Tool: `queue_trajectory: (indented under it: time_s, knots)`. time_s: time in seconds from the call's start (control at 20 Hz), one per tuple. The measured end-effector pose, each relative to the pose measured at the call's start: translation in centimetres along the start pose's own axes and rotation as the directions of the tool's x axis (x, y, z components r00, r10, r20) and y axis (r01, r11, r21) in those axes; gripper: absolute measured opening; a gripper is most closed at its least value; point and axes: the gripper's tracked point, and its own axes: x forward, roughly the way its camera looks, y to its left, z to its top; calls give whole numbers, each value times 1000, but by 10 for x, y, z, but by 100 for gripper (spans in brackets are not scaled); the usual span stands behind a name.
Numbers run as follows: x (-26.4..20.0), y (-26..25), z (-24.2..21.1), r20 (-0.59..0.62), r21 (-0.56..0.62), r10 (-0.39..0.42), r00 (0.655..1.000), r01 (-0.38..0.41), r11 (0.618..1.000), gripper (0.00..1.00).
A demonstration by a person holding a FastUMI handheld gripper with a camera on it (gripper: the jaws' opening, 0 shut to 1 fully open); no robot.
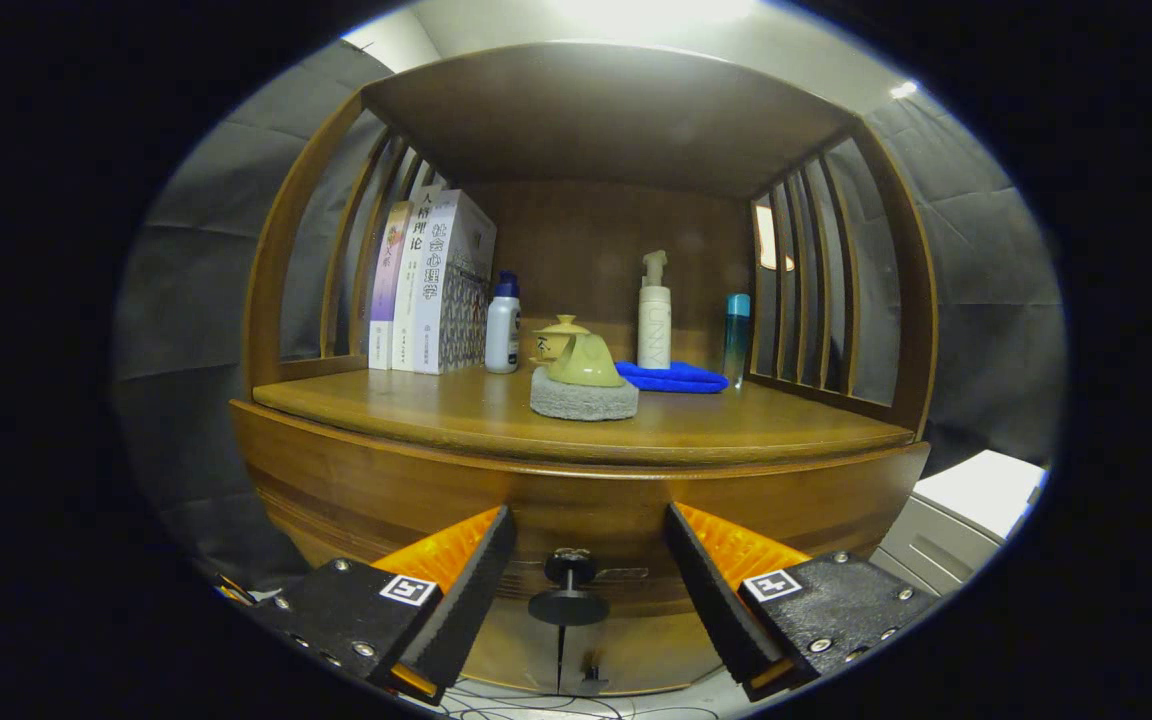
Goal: Pull open the drawer, take out the items inside it, and place them on the countertop above the cabinet.
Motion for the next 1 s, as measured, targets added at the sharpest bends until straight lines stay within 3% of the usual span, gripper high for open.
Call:
queue_trajectory:
  time_s: [0.15,0.25,0.4,0.5,0.6,0.8,1.0]
  knots:
    - [0,2,0,-3,-40,-8,1000,8,999,96]
    - [-4,10,1,-37,-63,47,998,-49,997,97]
    - [-25,1,37,-24,-76,94,995,-95,993,95]
    - [-40,-24,76,-26,-36,42,999,-43,998,95]
    - [-57,-27,133,28,-5,74,997,-74,997,95]
    - [-115,-59,217,104,-78,31,994,-23,997,95]
    - [-174,-73,252,155,-93,-62,986,77,993,95]
